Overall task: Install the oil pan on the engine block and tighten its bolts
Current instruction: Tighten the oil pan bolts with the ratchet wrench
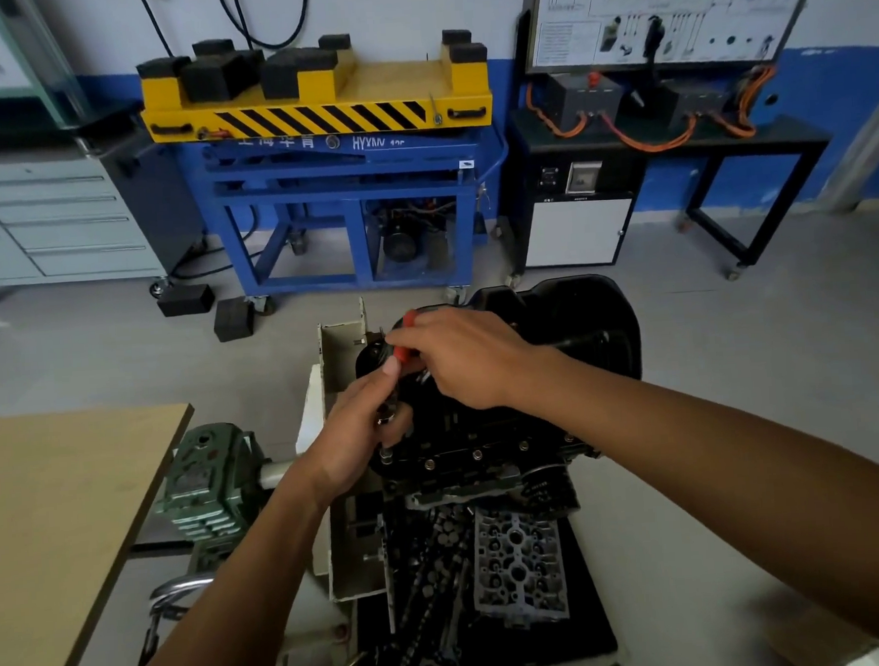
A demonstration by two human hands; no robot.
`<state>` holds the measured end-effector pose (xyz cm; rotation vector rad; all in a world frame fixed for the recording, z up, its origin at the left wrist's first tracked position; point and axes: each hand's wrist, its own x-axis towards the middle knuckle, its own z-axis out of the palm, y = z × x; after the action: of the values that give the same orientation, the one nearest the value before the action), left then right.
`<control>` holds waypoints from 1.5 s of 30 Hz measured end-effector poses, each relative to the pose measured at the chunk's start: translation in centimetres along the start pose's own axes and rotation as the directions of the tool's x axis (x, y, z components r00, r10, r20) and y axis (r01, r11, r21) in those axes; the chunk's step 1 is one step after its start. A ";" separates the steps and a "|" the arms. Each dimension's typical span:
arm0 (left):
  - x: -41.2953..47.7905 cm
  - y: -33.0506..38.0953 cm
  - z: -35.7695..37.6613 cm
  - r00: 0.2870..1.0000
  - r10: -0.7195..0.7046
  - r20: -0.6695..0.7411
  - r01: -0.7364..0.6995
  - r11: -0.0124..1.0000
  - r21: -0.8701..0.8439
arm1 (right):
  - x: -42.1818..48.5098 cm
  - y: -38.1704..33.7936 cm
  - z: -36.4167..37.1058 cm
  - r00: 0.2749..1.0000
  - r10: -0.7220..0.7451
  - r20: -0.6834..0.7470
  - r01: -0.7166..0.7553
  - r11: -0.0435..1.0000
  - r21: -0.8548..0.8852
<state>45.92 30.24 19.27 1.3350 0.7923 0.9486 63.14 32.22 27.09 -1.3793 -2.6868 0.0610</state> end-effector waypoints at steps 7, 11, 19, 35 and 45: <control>-0.3 0.4 0.2 0.992 0.037 -0.121 -0.042 0.998 -0.039 | -0.1 0.3 0.5 1.000 -0.009 -0.005 0.009 0.999 0.032; 0.2 0.2 0.6 0.939 0.029 -0.344 -0.046 0.998 -0.040 | -1.3 0.7 -0.3 1.000 0.021 0.001 -0.021 1.000 -0.013; 1.0 0.1 1.2 0.899 0.030 -0.437 -0.037 0.999 -0.007 | -3.7 -2.7 -1.1 0.992 -0.035 0.123 0.018 0.991 0.134; 0.4 -0.2 0.3 0.971 -0.030 -0.235 0.021 0.999 -0.042 | -2.1 -0.3 -2.8 0.972 0.078 0.221 -0.069 0.997 -0.046; -0.2 0.1 0.1 1.000 -0.020 -0.009 0.020 0.997 -0.077 | 0.3 0.0 -0.6 0.998 0.062 0.016 -0.061 0.998 -0.029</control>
<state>45.89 29.98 19.39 1.2546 0.7677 0.9612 62.99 32.47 27.68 -1.4762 -2.6685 0.0404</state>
